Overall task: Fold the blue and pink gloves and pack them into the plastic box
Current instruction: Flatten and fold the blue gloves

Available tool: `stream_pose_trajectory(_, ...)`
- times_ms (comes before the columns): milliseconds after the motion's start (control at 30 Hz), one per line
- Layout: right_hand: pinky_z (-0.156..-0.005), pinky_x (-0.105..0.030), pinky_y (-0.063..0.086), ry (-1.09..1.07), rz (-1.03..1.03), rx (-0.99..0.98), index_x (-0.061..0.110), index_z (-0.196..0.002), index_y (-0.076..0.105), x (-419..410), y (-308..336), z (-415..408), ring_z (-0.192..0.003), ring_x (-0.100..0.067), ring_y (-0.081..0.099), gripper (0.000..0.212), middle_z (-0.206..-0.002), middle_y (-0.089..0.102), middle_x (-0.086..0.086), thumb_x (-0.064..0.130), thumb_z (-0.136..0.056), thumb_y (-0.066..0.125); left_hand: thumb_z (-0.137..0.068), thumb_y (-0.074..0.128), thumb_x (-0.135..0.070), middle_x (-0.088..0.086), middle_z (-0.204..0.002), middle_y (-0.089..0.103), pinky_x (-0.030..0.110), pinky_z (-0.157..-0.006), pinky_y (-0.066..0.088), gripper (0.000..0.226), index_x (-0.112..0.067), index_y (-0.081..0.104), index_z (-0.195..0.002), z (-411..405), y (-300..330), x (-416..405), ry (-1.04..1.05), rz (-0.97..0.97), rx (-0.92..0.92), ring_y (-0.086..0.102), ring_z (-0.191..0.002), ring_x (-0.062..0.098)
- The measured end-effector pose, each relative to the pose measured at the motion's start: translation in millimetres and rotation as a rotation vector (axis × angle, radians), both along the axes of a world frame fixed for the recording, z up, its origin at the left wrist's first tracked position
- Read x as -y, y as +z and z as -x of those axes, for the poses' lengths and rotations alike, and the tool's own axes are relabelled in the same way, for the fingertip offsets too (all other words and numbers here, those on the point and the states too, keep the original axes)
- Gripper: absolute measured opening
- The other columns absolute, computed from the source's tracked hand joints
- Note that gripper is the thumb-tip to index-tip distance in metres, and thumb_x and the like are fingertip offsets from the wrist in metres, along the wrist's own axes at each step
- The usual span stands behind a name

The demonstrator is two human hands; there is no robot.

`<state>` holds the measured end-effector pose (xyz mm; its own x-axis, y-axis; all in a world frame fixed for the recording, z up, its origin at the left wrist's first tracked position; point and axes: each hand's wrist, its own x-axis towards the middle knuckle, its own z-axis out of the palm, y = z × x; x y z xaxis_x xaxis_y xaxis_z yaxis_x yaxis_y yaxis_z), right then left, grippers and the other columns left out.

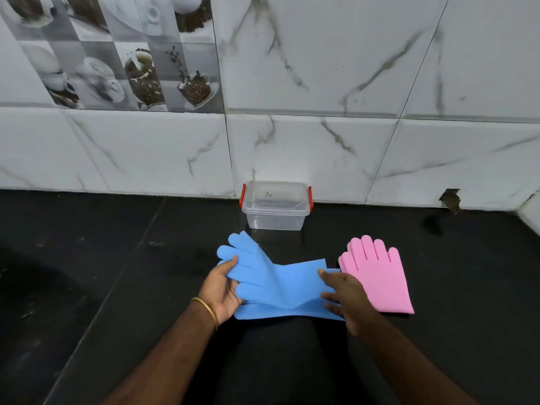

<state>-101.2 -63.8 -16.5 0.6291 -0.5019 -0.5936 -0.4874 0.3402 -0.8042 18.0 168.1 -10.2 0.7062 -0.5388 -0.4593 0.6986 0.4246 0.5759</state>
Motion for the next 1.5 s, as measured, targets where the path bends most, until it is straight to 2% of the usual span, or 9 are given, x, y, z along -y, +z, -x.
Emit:
stream_pose_trajectory(100,-0.082,-0.039,0.056,-0.019,0.226,-0.169,0.016,-0.132,0.046,-7,-17,-4,-0.107,-0.026,0.059,0.08,-0.127,0.054,-0.009,0.049,-0.07,0.084,-0.091,0.058,-0.029,0.014,-0.125,0.065,0.045,-0.085,0.056,0.043,-0.013,0.058,-0.131,2,-9,-7,0.031,-0.032,-0.026,0.066,-0.107,0.029)
stream_pose_trajectory(300,-0.097,-0.039,0.046,0.248,0.808,-0.363,0.015,-0.133,0.052,-11,-27,-14,-0.119,-0.026,0.053,0.073,-0.132,0.051,-0.009,0.054,-0.076,0.075,-0.087,0.065,-0.027,0.013,-0.115,0.071,0.04,-0.071,0.06,0.038,-0.016,0.064,-0.123,-2,-18,-19,0.022,-0.121,-0.022,0.071,-0.1,0.027)
stream_pose_trajectory(633,-0.1,-0.04,0.043,0.357,0.735,-0.564,0.012,-0.136,0.046,6,-27,-39,-0.124,-0.029,0.051,0.076,-0.134,0.054,-0.01,0.053,-0.077,0.071,-0.086,0.066,-0.027,0.015,-0.111,0.073,0.044,-0.071,0.058,0.035,-0.017,0.064,-0.12,-2,-32,-21,-0.019,-0.168,-0.037,0.072,-0.095,0.031)
stream_pose_trajectory(767,-0.099,-0.04,0.04,0.387,0.794,-0.596,0.019,-0.135,0.05,0,-30,-42,-0.127,-0.031,0.045,0.062,-0.135,0.048,-0.009,0.05,-0.083,0.062,-0.087,0.065,-0.028,0.014,-0.111,0.073,0.046,-0.074,0.058,0.036,-0.019,0.062,-0.122,-6,-35,-25,-0.053,-0.172,-0.008,0.071,-0.099,0.031)
stream_pose_trajectory(933,-0.084,-0.036,0.047,0.47,0.855,-0.461,0.021,-0.085,0.059,0,-24,-41,-0.097,-0.024,0.059,0.012,-0.093,0.06,0.001,0.033,-0.084,0.06,-0.089,0.064,-0.033,0.013,-0.118,0.07,0.054,-0.087,0.053,0.037,-0.017,0.062,-0.123,-10,-35,-30,-0.076,-0.175,0.018,0.068,-0.108,0.031)
stream_pose_trajectory(1000,-0.079,-0.036,0.048,0.445,0.774,-0.352,0.02,-0.071,0.05,1,-21,-40,-0.08,-0.02,0.055,0.02,-0.075,0.053,0.003,0.025,-0.083,0.066,-0.09,0.062,-0.032,0.014,-0.117,0.071,0.057,-0.086,0.052,0.036,-0.018,0.062,-0.123,-11,-35,-32,-0.076,-0.186,0.029,0.069,-0.106,0.032)
stream_pose_trajectory(1167,-0.059,-0.028,0.041,0.232,0.448,-0.16,0.02,-0.1,0.054,0,-10,-30,-0.08,-0.013,0.049,0.032,-0.095,0.052,0.001,0.013,-0.078,0.076,-0.092,0.06,-0.024,0.017,-0.118,0.069,0.069,-0.086,0.048,0.033,-0.019,0.059,-0.125,-12,-35,-38,-0.081,-0.209,0.069,0.067,-0.107,0.037)
stream_pose_trajectory(1333,-0.075,-0.021,0.046,0.235,0.545,0.063,0.02,-0.107,0.066,11,10,-17,-0.096,-0.011,0.057,0.032,-0.111,0.06,0.004,0.0,-0.083,0.07,-0.096,0.055,-0.024,0.018,-0.123,0.067,0.057,-0.087,0.054,0.032,-0.018,0.057,-0.127,-16,-29,-39,-0.102,-0.123,0.115,0.065,-0.112,0.036)
stream_pose_trajectory(1500,-0.092,-0.023,0.042,0.208,0.642,0.08,0.019,-0.125,0.065,22,8,-2,-0.11,-0.013,0.053,0.043,-0.126,0.058,0.002,0.002,-0.086,0.07,-0.091,0.063,-0.02,0.018,-0.121,0.067,0.052,-0.087,0.056,0.036,-0.014,0.059,-0.126,-19,-32,-33,-0.131,-0.146,0.099,0.066,-0.11,0.036)
